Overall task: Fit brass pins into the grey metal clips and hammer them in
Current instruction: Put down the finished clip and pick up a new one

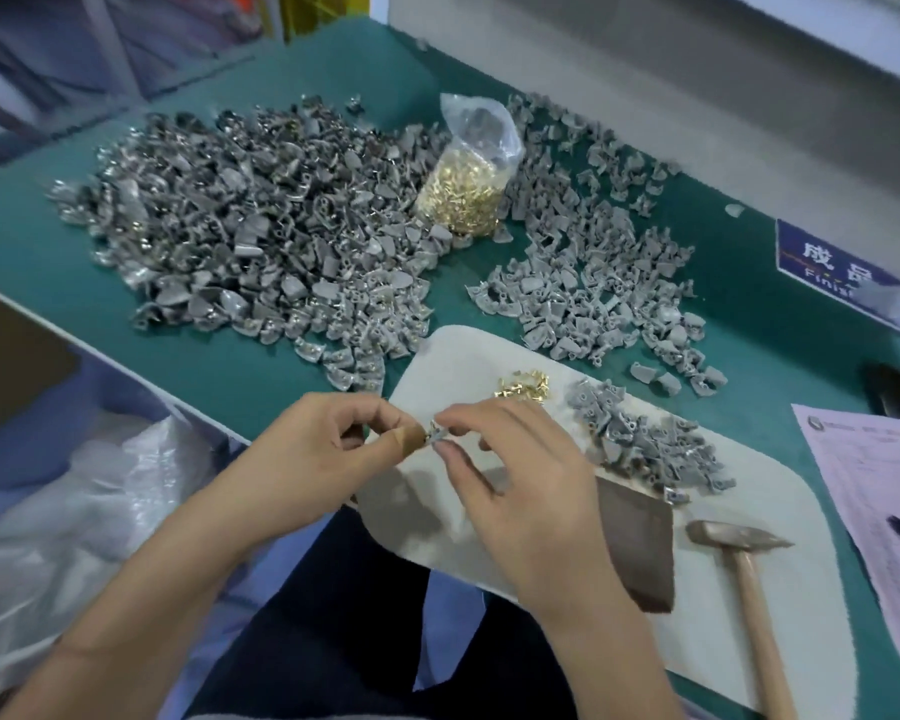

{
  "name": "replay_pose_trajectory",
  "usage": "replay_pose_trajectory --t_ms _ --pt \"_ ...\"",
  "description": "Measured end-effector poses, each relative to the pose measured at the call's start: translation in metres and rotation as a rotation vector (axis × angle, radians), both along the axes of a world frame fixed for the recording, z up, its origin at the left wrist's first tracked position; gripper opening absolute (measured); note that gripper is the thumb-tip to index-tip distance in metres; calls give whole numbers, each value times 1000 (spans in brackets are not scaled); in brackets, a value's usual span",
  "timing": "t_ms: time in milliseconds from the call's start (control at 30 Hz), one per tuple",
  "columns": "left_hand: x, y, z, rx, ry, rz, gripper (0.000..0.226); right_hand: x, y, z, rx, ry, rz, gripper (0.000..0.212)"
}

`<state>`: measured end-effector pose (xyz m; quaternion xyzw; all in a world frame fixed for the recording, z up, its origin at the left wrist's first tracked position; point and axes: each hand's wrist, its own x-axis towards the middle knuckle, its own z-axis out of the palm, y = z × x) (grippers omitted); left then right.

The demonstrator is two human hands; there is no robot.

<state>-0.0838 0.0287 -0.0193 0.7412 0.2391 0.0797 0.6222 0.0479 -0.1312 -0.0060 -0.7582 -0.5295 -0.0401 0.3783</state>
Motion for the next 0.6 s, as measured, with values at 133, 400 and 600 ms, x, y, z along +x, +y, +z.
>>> replay_pose_trajectory --t_ms 133,400,600 --pt "-21 19 -12 141 8 167 21 -16 37 -5 -121 50 24 11" --pt "-41 35 -24 433 137 251 5 -33 77 -17 -360 27 26 12" --pt "-35 30 -28 589 152 311 10 -29 84 -22 -387 56 -5 13"
